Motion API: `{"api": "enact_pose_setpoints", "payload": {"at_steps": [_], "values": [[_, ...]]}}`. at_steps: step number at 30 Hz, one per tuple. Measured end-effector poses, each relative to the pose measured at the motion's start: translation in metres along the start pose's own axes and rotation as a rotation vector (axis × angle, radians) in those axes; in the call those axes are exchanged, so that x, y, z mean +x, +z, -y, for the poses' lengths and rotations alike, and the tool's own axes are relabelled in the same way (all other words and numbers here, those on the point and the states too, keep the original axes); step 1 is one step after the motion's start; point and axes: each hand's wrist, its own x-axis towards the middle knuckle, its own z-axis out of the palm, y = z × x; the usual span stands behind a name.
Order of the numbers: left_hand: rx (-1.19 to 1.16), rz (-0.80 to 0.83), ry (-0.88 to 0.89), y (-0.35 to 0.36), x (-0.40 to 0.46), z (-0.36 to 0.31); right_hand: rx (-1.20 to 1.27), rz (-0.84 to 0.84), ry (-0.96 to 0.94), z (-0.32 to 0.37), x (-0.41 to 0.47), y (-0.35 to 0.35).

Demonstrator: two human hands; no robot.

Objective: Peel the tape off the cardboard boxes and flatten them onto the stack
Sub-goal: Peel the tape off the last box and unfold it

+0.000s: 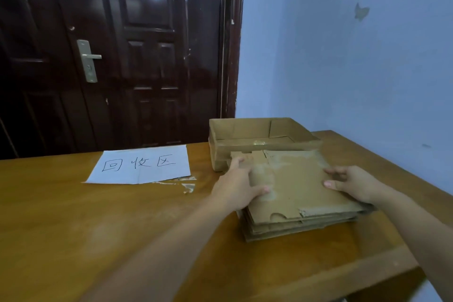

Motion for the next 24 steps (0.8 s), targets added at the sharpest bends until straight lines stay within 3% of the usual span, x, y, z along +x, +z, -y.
{"api": "enact_pose_setpoints", "payload": {"at_steps": [4,9,13,17,24], "values": [[0.221,-0.013,0.012,0.007,-0.001,0.018,0.049,0.001,-0.020,-0.010,0.007,0.000],[0.258,-0.076,-0.037,0.010,0.008,0.017,0.049,-0.062,0.005,0.007,0.013,0.004],[0.062,-0.043,-0.123,0.013,0.018,0.011,0.052,-0.027,0.080,0.013,0.017,0.016],[-0.211,-0.078,-0.168,0.025,0.022,0.016,0.207,-0.029,0.125,0.007,0.026,0.023],[-0.324,-0.131,-0.160,0.037,0.019,0.016,0.221,0.014,0.161,0.003,0.035,0.017]]}}
